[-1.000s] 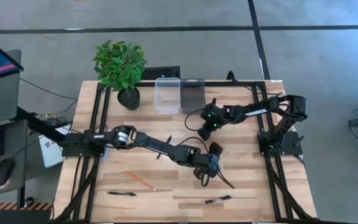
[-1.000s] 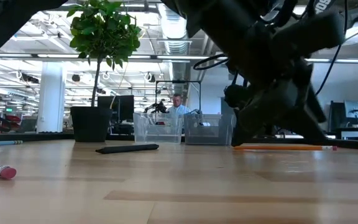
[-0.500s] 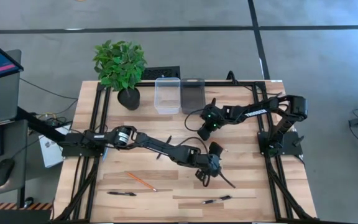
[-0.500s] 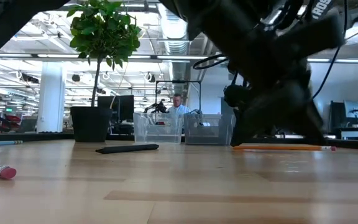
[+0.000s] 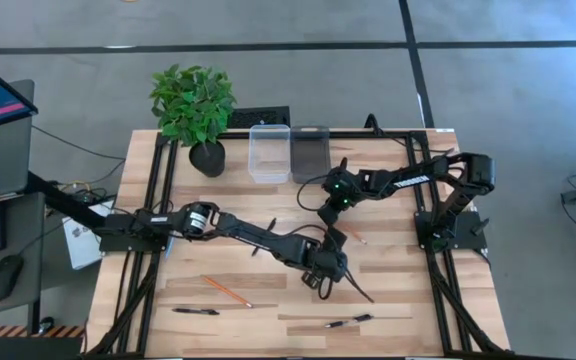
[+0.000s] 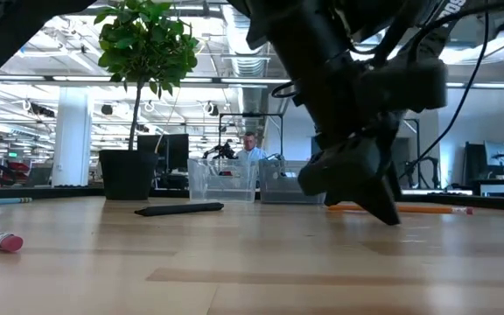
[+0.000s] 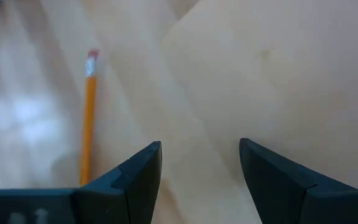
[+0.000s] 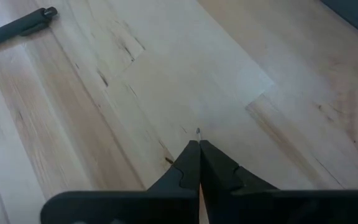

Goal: Sort pens & pencils
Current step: Put the top orange pencil into the transparent bin

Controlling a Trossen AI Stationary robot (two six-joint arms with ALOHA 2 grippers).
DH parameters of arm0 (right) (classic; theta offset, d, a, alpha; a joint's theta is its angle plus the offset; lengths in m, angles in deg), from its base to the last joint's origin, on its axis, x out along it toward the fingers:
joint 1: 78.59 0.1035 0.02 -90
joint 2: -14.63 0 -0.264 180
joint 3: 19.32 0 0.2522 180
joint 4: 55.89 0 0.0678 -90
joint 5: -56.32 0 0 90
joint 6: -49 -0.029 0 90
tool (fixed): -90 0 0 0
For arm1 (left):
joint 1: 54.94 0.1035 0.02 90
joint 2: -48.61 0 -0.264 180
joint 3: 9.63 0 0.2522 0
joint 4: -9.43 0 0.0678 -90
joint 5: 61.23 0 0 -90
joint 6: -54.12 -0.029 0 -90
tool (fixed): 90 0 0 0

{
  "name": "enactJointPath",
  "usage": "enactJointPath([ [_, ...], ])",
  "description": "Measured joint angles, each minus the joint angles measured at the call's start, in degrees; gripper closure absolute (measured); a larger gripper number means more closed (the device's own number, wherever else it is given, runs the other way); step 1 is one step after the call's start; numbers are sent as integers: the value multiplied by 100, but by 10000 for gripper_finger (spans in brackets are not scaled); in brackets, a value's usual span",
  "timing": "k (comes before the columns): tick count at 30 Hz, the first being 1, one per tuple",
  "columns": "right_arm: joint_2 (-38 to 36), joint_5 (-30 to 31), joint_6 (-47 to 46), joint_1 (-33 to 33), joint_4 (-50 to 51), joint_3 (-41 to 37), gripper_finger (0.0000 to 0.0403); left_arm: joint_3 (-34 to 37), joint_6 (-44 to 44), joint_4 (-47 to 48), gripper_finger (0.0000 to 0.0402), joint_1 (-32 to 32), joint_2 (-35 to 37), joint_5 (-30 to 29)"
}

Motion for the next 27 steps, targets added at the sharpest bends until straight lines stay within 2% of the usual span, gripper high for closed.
enactJointPath([
  [7,0,-4,-2,2,12,0,377,2,273,630,194,71,10,-910],
  [13,0,-48,-17,2,5,0,374,7,225,648,194,112,8,-932],
  [22,32,-42,40,0,141,125,329,9,228,718,194,127,1,-910],
  [27,48,26,326,24,705,379,289,7,189,772,194,140,-1,-898],
])
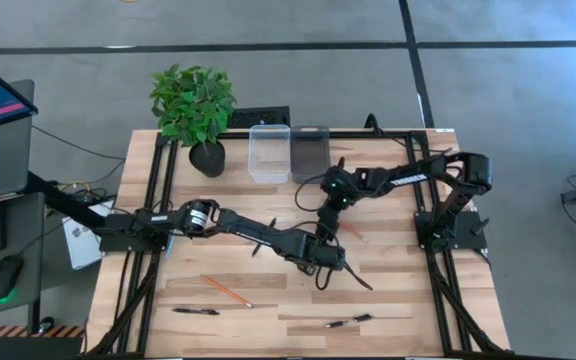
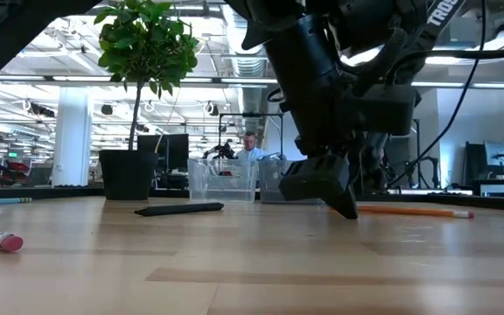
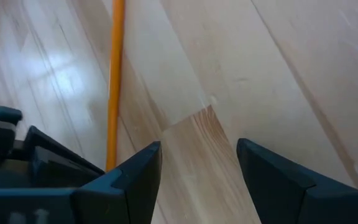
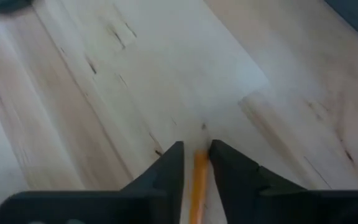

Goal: Sort pens & pencils
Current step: Put the top orange pencil into the transparent bin

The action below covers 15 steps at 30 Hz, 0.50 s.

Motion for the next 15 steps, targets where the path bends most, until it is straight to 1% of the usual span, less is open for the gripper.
enactJointPath([
  [6,9,92,87,50,1304,509,227,2,-109,147,194,31,35,97],
  [10,21,175,150,74,2213,818,199,22,-7,483,194,134,183,515],
  [12,1,319,145,120,2583,898,189,33,145,712,194,211,258,691],
  [15,-110,732,44,260,3004,910,180,78,331,801,194,367,332,839],
])
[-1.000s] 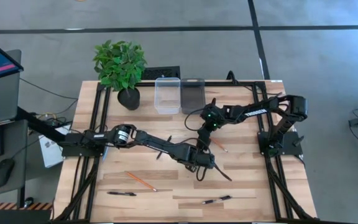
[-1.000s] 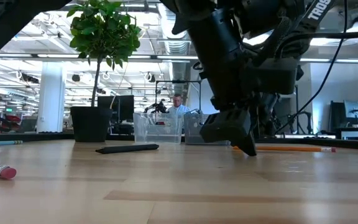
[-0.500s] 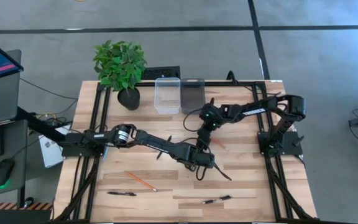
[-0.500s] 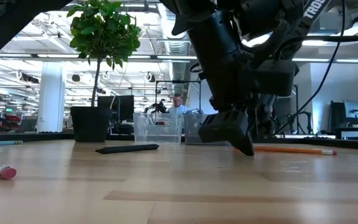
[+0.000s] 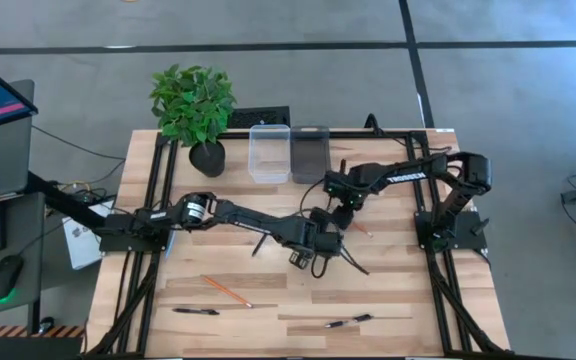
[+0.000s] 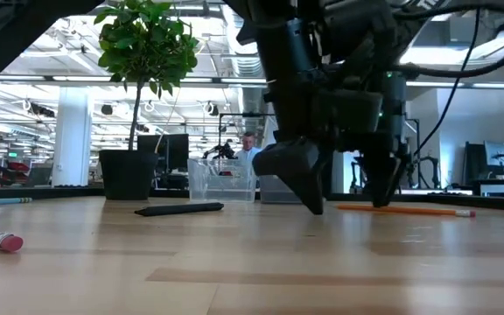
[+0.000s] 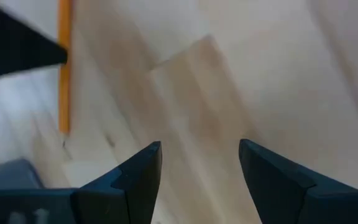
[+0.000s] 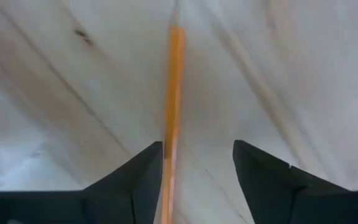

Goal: Sort pens & pencils
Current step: Put the top orange pencil into the transparent bin

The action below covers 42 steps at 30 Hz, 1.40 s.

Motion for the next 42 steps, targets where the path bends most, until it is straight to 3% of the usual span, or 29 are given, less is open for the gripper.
enactJointPath([
  [5,-265,489,-526,322,480,-183,176,209,-48,-218,194,161,72,178],
  [13,-415,574,-1459,795,114,-931,179,215,-447,-302,194,196,84,266],
  [20,-613,711,-2057,1107,44,-1084,181,213,-397,-239,194,335,101,494],
  [30,-610,632,-2297,1097,82,-1148,182,205,-497,28,194,368,129,769],
  [42,-618,745,-2326,1097,-10,-1185,184,213,-529,693,194,323,432,1754],
])
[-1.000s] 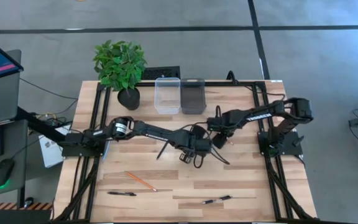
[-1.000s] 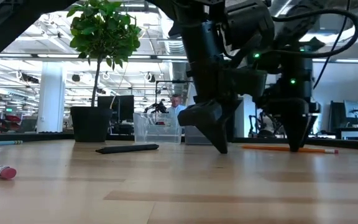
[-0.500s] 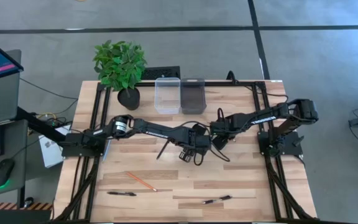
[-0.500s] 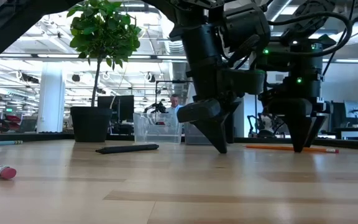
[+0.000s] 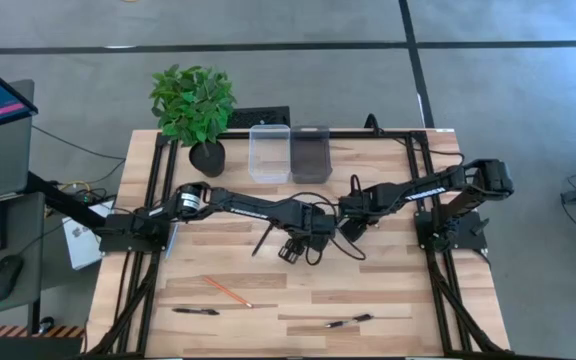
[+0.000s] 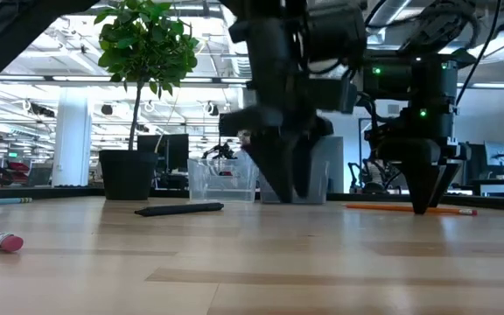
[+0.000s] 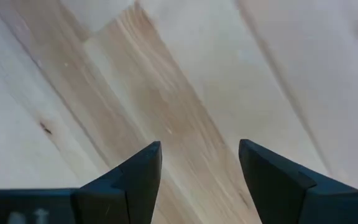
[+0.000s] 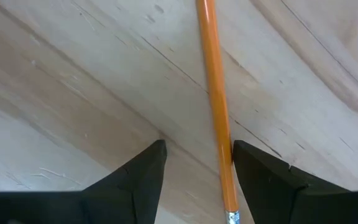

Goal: Sort pens & pencils
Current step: Put the top orange pencil into the transparent bin

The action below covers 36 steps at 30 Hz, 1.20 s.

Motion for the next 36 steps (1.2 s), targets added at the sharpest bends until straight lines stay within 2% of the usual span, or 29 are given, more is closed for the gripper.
enactJointPath([
  [9,-2,-63,-61,-76,-95,-15,184,0,-184,-106,194,-261,378,-52],
  [14,-2,-30,-61,-12,-96,-15,184,8,45,232,194,-156,520,44],
  [17,-2,33,-65,72,-102,-19,184,281,171,225,194,-60,698,140],
  [20,-2,104,-79,149,-111,-22,184,809,390,38,194,35,1001,14],
  [25,-2,94,-168,155,-111,-24,184,1991,472,-1058,194,104,1785,-425],
  [31,-22,101,-186,197,-105,-33,184,3584,430,-2877,194,322,2881,-503],
  [36,-20,343,-367,432,-49,-37,184,4493,382,-4171,194,640,3240,-499],
])
